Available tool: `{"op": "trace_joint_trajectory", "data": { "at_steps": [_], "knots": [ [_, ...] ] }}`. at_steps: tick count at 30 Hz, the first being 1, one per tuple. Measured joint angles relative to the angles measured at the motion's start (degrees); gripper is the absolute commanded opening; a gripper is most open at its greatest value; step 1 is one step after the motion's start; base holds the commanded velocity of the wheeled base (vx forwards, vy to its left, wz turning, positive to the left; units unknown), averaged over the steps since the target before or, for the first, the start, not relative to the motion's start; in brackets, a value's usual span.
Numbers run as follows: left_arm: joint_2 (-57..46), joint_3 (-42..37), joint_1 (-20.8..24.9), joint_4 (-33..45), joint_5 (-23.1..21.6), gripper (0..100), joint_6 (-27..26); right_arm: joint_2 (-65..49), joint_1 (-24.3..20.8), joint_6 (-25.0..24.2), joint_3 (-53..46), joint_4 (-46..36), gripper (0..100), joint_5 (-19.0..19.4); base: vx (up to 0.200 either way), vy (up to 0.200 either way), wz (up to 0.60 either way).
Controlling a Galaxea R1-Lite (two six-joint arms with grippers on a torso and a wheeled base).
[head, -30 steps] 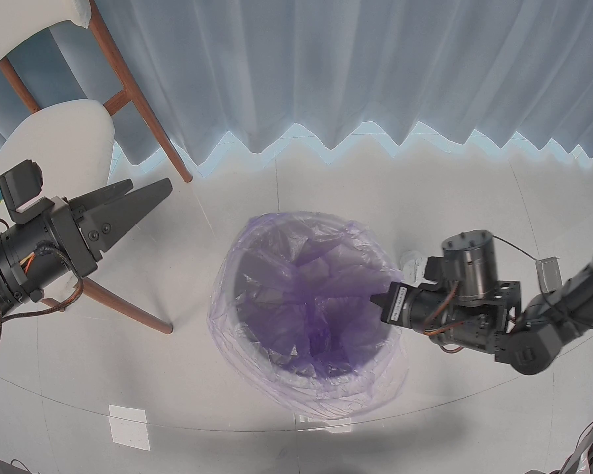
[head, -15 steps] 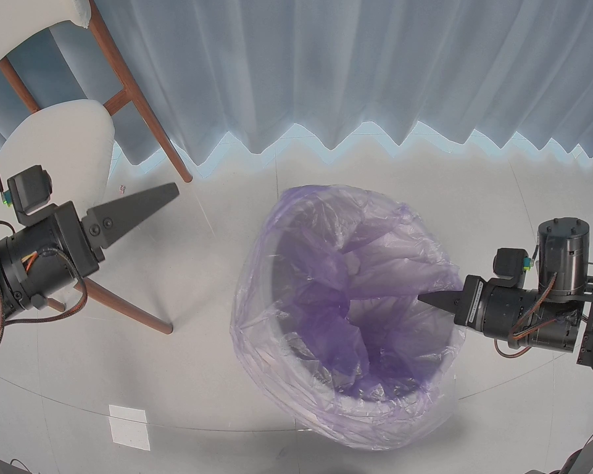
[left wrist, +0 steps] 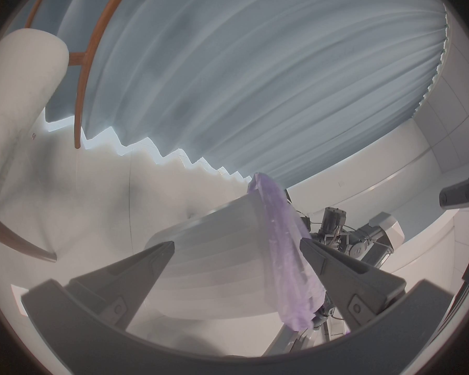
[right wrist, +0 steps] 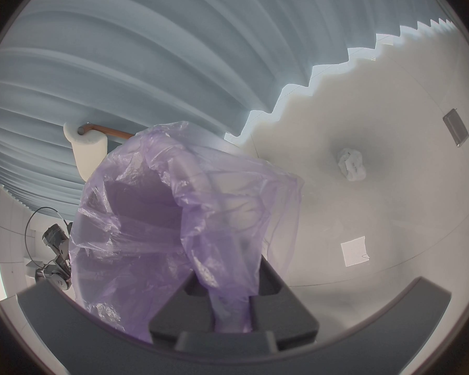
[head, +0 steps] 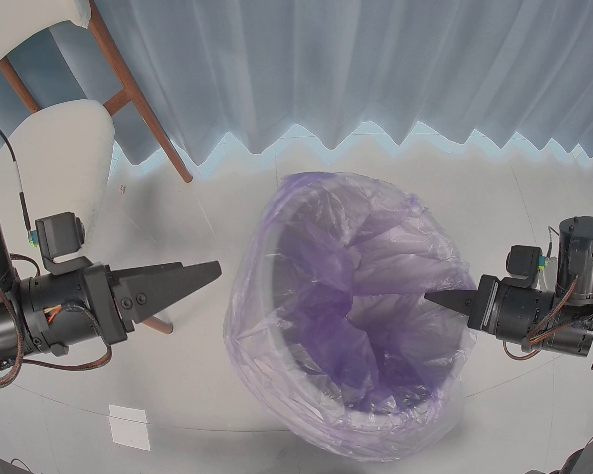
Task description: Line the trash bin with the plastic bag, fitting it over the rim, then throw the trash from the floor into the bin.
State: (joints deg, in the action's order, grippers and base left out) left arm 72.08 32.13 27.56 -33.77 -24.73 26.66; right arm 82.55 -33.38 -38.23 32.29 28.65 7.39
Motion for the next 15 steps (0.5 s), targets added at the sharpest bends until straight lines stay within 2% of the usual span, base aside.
{"op": "trace_joint_trajectory", "data": {
  "at_steps": [7, 15],
  "knots": [
    [-0.28, -2.07, 0.94, 0.0, -2.11, 100, -4.36, 0.18, -1.13, -0.04, -0.1, 0.39, 0, -0.02, 0.0, 0.0, 0.0],
    [-0.65, -2.86, 1.49, 0.05, -2.15, 100, -4.91, 0.46, -1.32, 0.0, -0.13, 0.46, 0, -0.04, 0.0, 0.0, 0.0]
  ]
}}
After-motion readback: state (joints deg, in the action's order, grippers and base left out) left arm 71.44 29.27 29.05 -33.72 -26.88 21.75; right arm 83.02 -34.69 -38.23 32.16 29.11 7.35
